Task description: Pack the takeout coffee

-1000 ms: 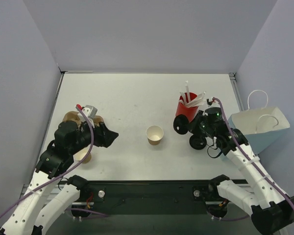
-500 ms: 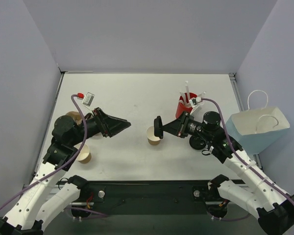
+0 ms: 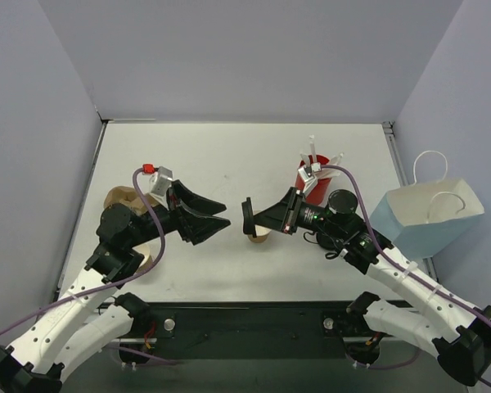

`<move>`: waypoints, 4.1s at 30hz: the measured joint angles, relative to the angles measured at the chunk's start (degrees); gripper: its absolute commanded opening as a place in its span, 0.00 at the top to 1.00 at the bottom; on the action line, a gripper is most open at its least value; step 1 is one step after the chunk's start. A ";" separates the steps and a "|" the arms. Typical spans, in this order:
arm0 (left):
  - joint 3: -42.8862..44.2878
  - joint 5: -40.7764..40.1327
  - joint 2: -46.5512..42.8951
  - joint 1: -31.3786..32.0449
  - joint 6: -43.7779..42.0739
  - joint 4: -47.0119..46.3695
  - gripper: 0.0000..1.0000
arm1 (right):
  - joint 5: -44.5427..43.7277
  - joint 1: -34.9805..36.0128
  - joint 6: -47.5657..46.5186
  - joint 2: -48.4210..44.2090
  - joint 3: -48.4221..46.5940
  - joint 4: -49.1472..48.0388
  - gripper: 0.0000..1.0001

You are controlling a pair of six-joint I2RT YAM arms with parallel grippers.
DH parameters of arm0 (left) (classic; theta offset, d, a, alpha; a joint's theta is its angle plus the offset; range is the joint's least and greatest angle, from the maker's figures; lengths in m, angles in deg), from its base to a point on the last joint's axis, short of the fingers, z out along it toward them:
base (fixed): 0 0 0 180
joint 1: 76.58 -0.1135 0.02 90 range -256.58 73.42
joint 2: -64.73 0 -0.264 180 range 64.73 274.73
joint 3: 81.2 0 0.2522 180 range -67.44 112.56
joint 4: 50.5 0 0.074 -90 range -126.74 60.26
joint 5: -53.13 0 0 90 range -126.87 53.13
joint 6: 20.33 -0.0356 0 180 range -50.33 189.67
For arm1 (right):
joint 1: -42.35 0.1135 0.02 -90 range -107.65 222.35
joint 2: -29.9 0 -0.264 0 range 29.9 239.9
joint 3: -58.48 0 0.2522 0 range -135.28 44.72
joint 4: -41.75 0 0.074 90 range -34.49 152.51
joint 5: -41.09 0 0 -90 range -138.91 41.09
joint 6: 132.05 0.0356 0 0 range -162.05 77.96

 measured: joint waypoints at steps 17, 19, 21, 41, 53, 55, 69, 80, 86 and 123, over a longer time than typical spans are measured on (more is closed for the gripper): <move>-2.43 -1.81 1.11 10.29 -9.29 -3.34 0.41 | -2.60 1.68 3.72 1.53 0.37 -2.21 1.00; -2.40 -2.91 1.68 11.54 -10.75 -2.60 0.41 | -2.73 2.08 3.89 1.53 0.37 -2.21 1.00; -2.38 -4.24 2.12 12.68 -11.98 -1.79 0.41 | -2.89 2.32 3.93 1.55 0.42 -2.23 1.00; -2.10 -13.09 0.31 14.34 -18.29 2.21 0.41 | -3.56 2.97 4.94 2.43 1.20 -3.04 1.00; -2.10 -11.54 0.59 14.36 -16.70 0.68 0.68 | -3.58 4.00 5.60 2.86 1.33 -3.52 1.00; -2.10 -11.02 0.57 14.38 -16.02 0.26 0.84 | -3.67 4.00 5.95 3.06 1.38 -3.82 0.99; -2.21 -12.15 -0.28 14.62 -13.42 0.68 1.00 | -5.01 4.04 3.72 1.25 2.08 -0.94 0.47; 4.94 -27.71 -0.35 14.62 -12.98 23.67 1.00 | -28.52 4.04 -15.52 1.33 -8.07 31.80 0.48; 12.81 -37.46 3.80 14.60 -12.15 38.88 1.00 | -39.58 4.04 -23.45 13.75 -13.44 38.73 0.51; 16.59 -54.97 0.72 12.72 -4.20 64.48 1.00 | -43.36 15.41 -20.04 38.64 -24.22 38.97 0.77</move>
